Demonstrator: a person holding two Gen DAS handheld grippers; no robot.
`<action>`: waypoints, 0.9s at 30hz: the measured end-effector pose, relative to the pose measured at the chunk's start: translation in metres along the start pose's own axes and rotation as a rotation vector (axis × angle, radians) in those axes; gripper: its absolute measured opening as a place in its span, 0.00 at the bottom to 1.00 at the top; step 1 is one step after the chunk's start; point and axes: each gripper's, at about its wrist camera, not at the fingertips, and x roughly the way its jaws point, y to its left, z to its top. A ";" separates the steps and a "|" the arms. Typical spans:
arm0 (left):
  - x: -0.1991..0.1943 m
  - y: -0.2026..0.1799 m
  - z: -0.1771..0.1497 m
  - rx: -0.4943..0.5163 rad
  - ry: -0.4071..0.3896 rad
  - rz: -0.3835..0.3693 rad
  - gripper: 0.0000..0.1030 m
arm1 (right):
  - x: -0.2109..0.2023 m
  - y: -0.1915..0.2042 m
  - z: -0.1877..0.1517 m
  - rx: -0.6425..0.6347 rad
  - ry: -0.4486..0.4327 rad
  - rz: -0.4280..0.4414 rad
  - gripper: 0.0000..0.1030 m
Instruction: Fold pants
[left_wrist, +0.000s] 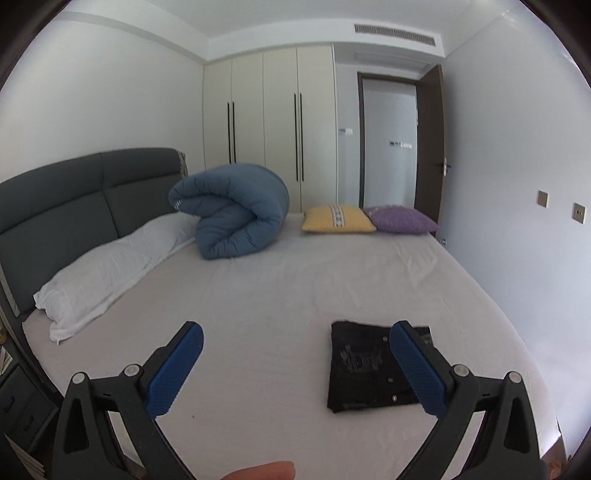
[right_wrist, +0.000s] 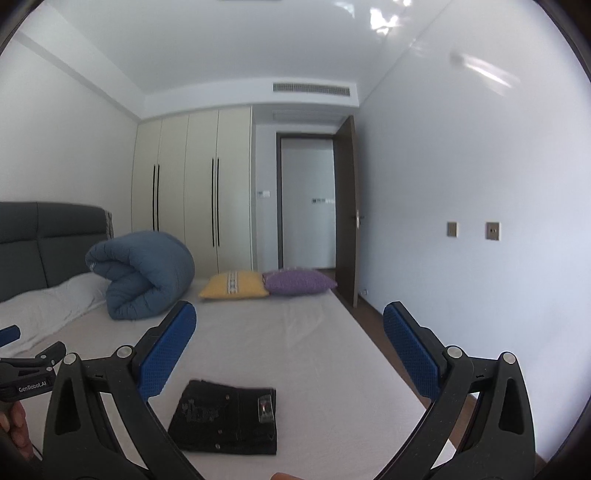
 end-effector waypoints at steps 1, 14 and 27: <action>0.008 -0.004 -0.008 0.008 0.030 0.000 1.00 | 0.009 0.001 -0.010 -0.004 0.064 -0.002 1.00; 0.060 -0.032 -0.069 0.062 0.274 -0.041 1.00 | 0.097 -0.005 -0.121 0.058 0.418 -0.033 1.00; 0.070 -0.035 -0.081 0.046 0.344 -0.053 1.00 | 0.117 0.030 -0.142 0.019 0.484 0.039 1.00</action>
